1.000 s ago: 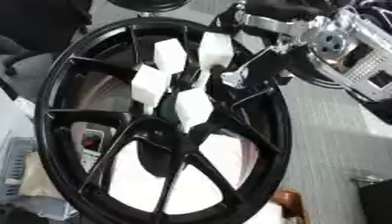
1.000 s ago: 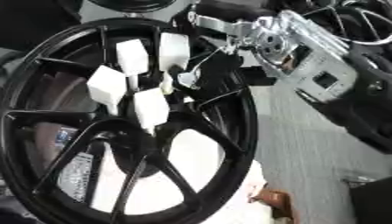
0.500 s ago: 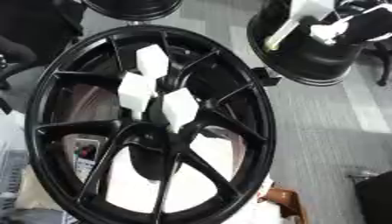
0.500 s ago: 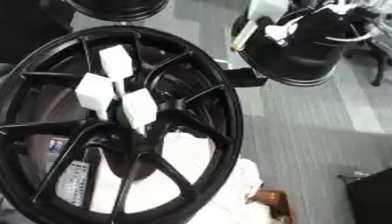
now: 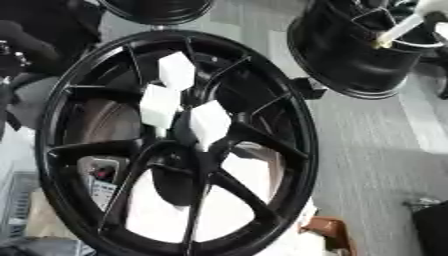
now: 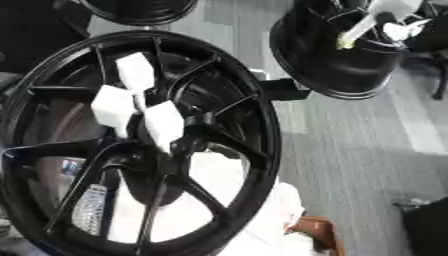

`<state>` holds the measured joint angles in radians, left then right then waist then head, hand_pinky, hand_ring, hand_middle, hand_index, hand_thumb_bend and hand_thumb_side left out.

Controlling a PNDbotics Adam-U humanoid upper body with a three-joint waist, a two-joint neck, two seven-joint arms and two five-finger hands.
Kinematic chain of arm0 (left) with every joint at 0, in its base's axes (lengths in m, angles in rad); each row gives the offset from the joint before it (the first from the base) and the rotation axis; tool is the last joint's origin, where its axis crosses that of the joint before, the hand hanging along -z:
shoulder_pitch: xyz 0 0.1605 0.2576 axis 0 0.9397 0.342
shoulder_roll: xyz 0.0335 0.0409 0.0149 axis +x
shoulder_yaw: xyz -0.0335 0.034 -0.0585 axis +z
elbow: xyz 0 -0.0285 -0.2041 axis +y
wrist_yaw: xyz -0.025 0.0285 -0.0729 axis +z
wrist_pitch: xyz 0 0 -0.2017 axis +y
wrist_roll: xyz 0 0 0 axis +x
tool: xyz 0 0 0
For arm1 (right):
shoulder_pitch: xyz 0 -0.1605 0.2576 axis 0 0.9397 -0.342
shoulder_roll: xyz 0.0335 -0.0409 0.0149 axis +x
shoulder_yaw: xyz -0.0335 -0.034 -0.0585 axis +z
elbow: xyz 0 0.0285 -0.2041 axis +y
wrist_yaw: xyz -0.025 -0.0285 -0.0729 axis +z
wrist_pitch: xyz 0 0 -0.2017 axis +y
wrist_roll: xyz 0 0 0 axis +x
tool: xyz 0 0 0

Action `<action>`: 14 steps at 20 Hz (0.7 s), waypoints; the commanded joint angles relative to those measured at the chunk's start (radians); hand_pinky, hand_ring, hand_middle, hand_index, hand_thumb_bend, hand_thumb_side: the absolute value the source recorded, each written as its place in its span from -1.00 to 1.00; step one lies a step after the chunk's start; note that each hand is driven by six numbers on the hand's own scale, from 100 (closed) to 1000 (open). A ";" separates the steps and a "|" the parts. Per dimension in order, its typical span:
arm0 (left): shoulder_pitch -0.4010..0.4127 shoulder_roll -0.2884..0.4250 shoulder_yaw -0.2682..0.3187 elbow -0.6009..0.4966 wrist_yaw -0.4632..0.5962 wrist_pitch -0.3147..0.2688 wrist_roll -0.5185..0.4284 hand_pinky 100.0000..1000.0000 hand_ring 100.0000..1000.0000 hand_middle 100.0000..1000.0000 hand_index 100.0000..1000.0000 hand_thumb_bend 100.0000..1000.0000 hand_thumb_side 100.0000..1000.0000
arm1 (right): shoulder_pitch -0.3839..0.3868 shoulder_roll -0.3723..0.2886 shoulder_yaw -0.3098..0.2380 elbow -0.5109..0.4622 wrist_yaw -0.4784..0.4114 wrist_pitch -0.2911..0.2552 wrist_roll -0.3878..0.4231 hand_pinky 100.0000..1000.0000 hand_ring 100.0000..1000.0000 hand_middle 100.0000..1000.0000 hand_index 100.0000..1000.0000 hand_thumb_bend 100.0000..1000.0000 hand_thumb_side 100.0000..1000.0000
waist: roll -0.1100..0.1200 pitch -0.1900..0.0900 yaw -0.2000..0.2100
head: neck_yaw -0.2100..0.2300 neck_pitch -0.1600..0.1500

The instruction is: Pull the pin out of the wheel hub.

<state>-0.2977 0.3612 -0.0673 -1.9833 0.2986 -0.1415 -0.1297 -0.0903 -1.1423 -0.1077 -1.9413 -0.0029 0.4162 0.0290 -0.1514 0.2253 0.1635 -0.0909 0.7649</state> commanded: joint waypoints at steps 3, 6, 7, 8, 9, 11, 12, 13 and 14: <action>-0.005 0.027 0.012 -0.017 -0.015 -0.007 0.014 0.38 0.24 0.05 0.35 -1.00 0.08 | 0.085 0.077 -0.061 0.027 0.075 0.071 -0.055 0.61 0.36 -0.21 0.07 -1.00 -1.00 | 0.006 -0.011 -0.006 | 0.029 0.004; -0.008 0.026 0.008 -0.017 -0.017 -0.008 0.009 0.38 0.24 0.05 0.35 -1.00 0.08 | 0.153 0.133 -0.072 0.037 0.117 0.113 -0.091 0.61 0.37 -0.20 0.08 -1.00 -1.00 | 0.010 -0.011 0.001 | 0.028 -0.003; -0.009 0.025 0.007 -0.017 -0.017 -0.008 0.007 0.38 0.24 0.05 0.35 -1.00 0.08 | 0.177 0.150 -0.077 0.043 0.132 0.128 -0.102 0.61 0.38 -0.19 0.09 -1.00 -1.00 | 0.011 -0.010 0.003 | 0.026 -0.005; -0.009 0.024 0.005 -0.017 -0.018 -0.008 0.005 0.38 0.24 0.05 0.35 -1.00 0.08 | 0.202 0.164 -0.083 0.046 0.147 0.143 -0.113 0.61 0.38 -0.19 0.09 -1.00 -1.00 | 0.011 -0.010 0.006 | 0.023 -0.007; -0.009 0.023 0.004 -0.017 -0.018 -0.007 0.003 0.38 0.24 0.05 0.35 -1.00 0.08 | 0.225 0.181 -0.090 0.052 0.162 0.157 -0.123 0.61 0.38 -0.18 0.10 -1.00 -1.00 | 0.011 -0.010 0.008 | 0.021 -0.010; -0.011 0.021 0.001 -0.017 -0.017 -0.005 -0.001 0.38 0.24 0.05 0.35 -1.00 0.08 | 0.272 0.218 -0.106 0.060 0.189 0.186 -0.139 0.61 0.39 -0.17 0.11 -1.00 -1.00 | 0.012 -0.009 0.015 | 0.015 -0.014; -0.012 0.020 -0.001 -0.017 -0.016 -0.004 -0.003 0.38 0.24 0.05 0.35 -1.00 0.08 | 0.295 0.237 -0.114 0.055 0.199 0.199 -0.146 0.61 0.40 -0.17 0.12 -1.00 -1.00 | 0.012 -0.010 0.019 | 0.011 -0.014; -0.013 0.019 -0.002 -0.017 -0.015 -0.004 -0.005 0.38 0.24 0.05 0.35 -1.00 0.08 | 0.319 0.255 -0.120 0.047 0.208 0.210 -0.153 0.63 0.44 -0.11 0.18 -1.00 -1.00 | 0.013 -0.010 0.023 | 0.008 -0.013; -0.014 0.019 -0.003 -0.017 -0.014 -0.003 -0.007 0.38 0.24 0.05 0.35 -1.00 0.08 | 0.343 0.272 -0.125 0.036 0.218 0.217 -0.158 0.64 0.47 -0.06 0.24 -0.98 -1.00 | 0.014 -0.010 0.027 | 0.006 -0.013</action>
<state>-0.2993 0.3684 -0.0705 -1.9833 0.2841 -0.1434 -0.1314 0.2528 -0.8636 -0.2061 -1.8893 0.1953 0.6192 -0.1192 -0.1435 0.2282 0.1924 -0.0794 0.7625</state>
